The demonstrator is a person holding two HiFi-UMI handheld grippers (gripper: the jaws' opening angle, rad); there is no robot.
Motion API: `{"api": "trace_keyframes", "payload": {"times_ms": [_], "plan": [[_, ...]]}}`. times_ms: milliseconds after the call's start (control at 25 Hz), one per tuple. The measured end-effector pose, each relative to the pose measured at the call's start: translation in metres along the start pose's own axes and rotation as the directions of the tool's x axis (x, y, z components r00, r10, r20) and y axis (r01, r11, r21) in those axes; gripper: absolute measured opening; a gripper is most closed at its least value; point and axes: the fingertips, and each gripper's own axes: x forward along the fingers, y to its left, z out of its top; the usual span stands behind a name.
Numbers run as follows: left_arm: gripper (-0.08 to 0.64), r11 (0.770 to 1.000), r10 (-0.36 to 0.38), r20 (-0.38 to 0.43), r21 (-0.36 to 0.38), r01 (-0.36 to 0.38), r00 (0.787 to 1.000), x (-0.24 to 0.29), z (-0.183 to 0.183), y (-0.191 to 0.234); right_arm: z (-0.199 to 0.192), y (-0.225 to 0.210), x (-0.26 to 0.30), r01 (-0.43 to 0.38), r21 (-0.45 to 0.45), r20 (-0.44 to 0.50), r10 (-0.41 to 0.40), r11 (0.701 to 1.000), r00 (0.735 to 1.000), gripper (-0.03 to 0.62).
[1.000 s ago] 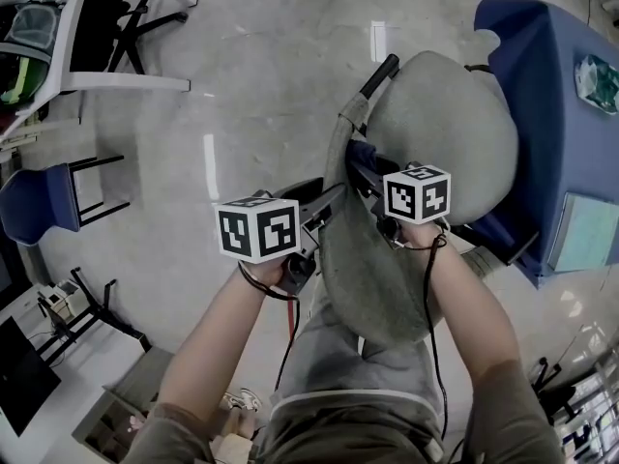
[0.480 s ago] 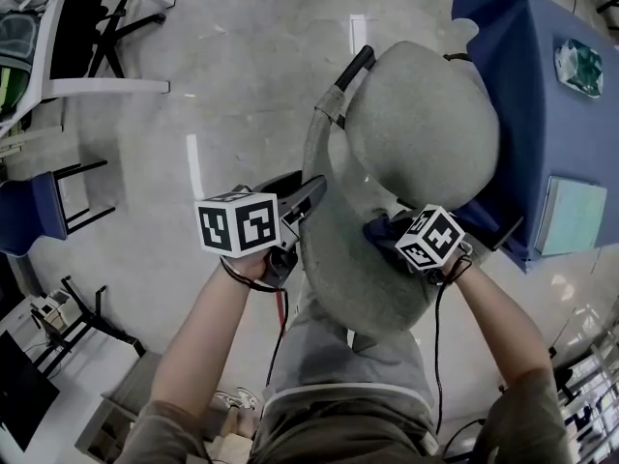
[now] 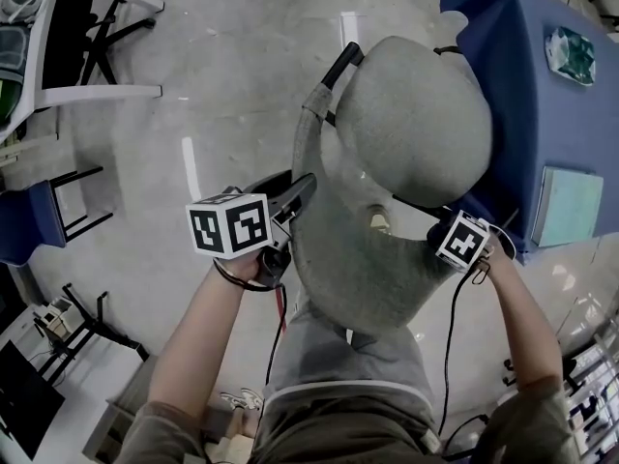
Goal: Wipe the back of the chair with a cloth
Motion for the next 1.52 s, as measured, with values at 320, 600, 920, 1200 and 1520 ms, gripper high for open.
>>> {"api": "trace_keyframes", "payload": {"times_ms": [320,600,920,1200,1520], "plan": [[0.187,1.0,-0.001,0.006,0.0,0.001,1.0,0.001,0.0,0.0,0.128,0.069,-0.02,-0.284,-0.051,0.368,0.283,0.957,0.886,0.114],[0.186,1.0,-0.011,0.027,-0.01,0.011,1.0,0.001,0.001,-0.002,0.265,0.06,-0.108,-0.245,0.022,0.763,0.142,0.969,0.631,0.115],[0.186,1.0,-0.022,0.04,-0.019,0.023,0.999,0.001,0.002,-0.002,0.227,0.086,-0.098,-0.347,-0.014,0.759,0.236,0.938,0.607,0.112],[0.187,0.999,-0.026,0.046,-0.026,0.028,0.999,0.0,0.002,-0.003,0.1,0.1,-0.053,-0.292,-0.106,0.449,0.307,0.951,0.839,0.112],[0.19,0.999,-0.035,0.054,-0.02,0.036,0.998,0.001,0.002,-0.001,0.001,0.027,-0.034,-0.021,0.018,0.181,0.017,1.0,0.983,0.112]]}}
